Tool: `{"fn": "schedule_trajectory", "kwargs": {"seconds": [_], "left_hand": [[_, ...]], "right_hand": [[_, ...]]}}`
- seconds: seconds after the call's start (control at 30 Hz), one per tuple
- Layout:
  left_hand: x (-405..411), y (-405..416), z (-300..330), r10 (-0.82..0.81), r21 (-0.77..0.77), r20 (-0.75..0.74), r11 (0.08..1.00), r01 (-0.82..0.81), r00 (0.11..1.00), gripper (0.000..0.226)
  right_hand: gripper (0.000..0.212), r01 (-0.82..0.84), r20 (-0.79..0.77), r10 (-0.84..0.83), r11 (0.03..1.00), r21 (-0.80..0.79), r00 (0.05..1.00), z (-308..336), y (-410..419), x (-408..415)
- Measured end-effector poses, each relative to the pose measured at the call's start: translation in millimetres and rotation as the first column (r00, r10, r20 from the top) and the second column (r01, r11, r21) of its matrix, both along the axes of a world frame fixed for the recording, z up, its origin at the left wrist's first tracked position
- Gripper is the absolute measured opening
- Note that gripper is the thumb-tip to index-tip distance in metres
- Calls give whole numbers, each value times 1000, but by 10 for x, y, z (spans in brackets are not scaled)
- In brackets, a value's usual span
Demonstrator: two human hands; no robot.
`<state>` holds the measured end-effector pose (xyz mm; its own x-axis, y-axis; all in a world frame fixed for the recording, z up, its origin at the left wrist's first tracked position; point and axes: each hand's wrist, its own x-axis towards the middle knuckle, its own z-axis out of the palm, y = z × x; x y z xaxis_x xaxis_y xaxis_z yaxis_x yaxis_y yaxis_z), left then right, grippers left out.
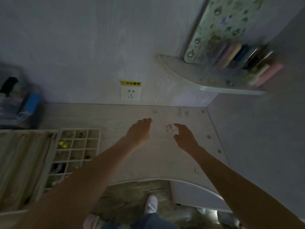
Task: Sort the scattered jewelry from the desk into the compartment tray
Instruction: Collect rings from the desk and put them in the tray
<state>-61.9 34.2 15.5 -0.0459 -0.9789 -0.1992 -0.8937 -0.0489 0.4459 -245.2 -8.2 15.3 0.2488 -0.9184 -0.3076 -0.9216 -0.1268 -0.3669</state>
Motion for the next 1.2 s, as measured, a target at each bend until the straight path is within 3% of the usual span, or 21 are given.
{"fn": "schedule_trajectory", "kwargs": {"seconds": [0.27,0.53,0.7,0.9,1.0,1.1,1.2], "left_hand": [[-689,-520,-397,125,2,-147,992,-126,981,49],[-930,-821,-603,242,12,-59,970,-242,969,34],[-966,-949,-614,297,-9,-79,954,-299,952,26],[-975,-1055,-629,281,-20,-66,959,-283,957,16],[-912,-1058,-635,275,-16,-75,961,-277,959,14],[-805,-1011,-625,313,-32,-218,944,-327,925,9],[-723,-937,-519,365,-10,-443,912,-411,819,6]], "right_hand": [[66,9,69,-13,998,57,998,-301,-598,-374],[40,-77,151,69,996,48,986,-588,-845,-307],[19,-73,211,66,997,26,975,-673,-926,-249],[22,-22,244,12,999,38,970,-702,-975,-196],[9,-50,240,42,998,30,970,-715,-987,-213],[7,-76,251,72,997,3,965,-739,-978,-242],[8,-109,230,108,994,-10,967,-751,-959,-245]]}}
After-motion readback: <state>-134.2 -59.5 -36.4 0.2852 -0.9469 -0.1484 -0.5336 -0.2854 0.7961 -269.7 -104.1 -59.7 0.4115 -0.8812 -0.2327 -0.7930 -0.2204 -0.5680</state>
